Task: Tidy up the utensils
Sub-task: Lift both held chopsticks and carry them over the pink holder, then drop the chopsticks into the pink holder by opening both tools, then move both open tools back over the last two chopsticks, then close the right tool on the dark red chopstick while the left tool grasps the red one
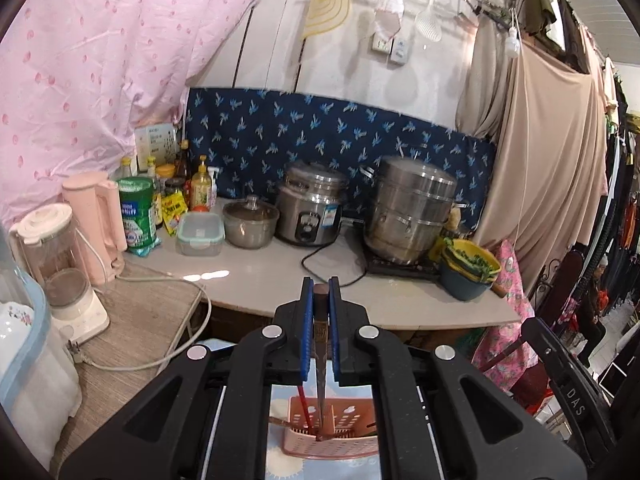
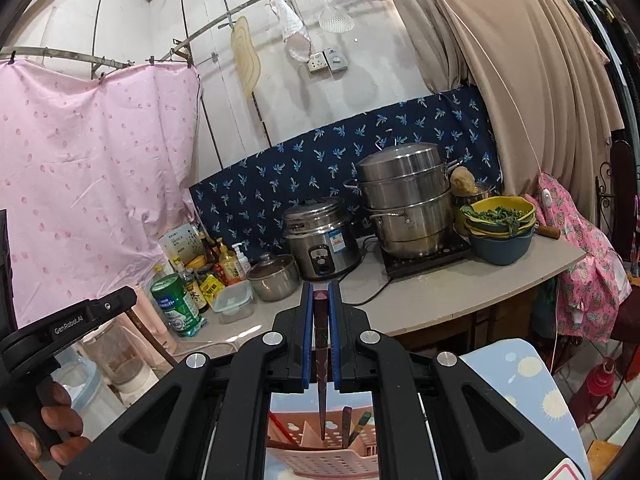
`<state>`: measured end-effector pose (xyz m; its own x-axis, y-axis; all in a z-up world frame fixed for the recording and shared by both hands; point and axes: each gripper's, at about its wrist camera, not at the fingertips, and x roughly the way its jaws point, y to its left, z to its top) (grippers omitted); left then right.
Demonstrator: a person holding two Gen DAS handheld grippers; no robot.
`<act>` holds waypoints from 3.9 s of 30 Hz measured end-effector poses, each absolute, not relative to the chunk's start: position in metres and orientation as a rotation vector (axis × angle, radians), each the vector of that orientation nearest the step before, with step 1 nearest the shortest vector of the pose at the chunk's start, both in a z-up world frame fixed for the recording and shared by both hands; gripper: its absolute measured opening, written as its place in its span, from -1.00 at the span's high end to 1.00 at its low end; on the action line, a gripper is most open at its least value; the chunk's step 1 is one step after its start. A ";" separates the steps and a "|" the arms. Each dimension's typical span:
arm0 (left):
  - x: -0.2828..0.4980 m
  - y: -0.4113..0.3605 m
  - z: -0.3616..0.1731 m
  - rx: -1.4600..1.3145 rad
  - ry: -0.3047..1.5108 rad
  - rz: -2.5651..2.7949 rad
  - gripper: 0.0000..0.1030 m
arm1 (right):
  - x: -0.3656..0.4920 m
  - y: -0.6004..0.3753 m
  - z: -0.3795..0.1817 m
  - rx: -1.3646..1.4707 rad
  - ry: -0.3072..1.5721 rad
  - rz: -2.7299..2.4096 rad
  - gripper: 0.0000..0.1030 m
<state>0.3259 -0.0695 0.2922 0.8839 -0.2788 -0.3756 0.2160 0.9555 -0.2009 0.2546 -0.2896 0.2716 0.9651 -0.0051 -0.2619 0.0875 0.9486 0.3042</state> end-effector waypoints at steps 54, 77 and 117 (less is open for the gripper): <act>0.186 -0.036 0.145 -0.038 0.704 -0.195 0.33 | 0.097 -0.233 0.143 0.276 0.543 -0.034 0.43; 0.113 -0.026 0.022 0.020 0.952 -0.196 0.31 | 0.022 -0.183 0.010 0.220 0.851 0.019 0.43; 0.074 -0.072 -0.019 0.117 1.035 -0.291 -0.22 | -0.012 -0.196 -0.022 0.230 0.895 -0.046 0.87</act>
